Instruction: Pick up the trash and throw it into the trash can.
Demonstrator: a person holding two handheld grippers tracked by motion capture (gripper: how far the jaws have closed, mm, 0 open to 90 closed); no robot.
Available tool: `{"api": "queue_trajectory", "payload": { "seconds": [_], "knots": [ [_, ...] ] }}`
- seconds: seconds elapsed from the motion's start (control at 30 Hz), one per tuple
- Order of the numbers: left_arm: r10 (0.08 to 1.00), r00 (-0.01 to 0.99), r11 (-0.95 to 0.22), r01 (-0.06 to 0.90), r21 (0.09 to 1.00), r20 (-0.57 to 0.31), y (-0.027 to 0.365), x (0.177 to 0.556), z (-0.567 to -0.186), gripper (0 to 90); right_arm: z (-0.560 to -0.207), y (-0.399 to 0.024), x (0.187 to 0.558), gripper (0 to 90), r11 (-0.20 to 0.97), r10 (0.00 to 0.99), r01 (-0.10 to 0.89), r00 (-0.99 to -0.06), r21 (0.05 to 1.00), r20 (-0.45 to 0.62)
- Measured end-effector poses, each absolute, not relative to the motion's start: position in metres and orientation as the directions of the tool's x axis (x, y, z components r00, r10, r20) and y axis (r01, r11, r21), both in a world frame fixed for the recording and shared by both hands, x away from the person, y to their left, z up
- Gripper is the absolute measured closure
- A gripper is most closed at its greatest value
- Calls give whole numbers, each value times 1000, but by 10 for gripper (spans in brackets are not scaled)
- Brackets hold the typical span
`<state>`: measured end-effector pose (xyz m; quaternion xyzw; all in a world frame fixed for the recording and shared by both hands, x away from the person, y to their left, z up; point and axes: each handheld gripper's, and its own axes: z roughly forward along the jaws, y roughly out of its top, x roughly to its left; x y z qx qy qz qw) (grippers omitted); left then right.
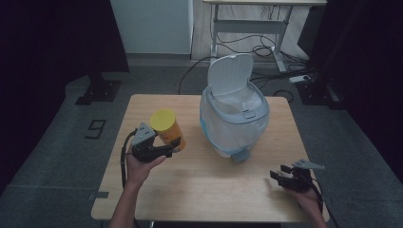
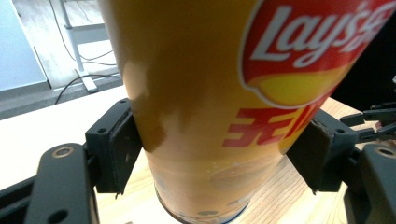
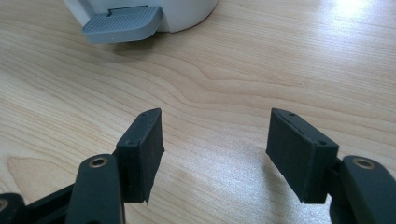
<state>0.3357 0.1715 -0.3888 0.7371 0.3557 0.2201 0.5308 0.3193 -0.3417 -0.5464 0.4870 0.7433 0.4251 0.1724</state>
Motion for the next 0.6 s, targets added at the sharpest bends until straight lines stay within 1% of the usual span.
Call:
{"api": "queue_trajectory", "payload": {
  "seconds": [0.2,0.6],
  "knots": [
    [752,658,-191,279,941,-42,167,336,-379,245,-547,-342,319,354,165,871,579,-465,799,157],
    [738,673,-173,265,949,-53,163,339,-363,245,-548,-341,320,353,172,872,587,-465,791,155]
  ]
}}
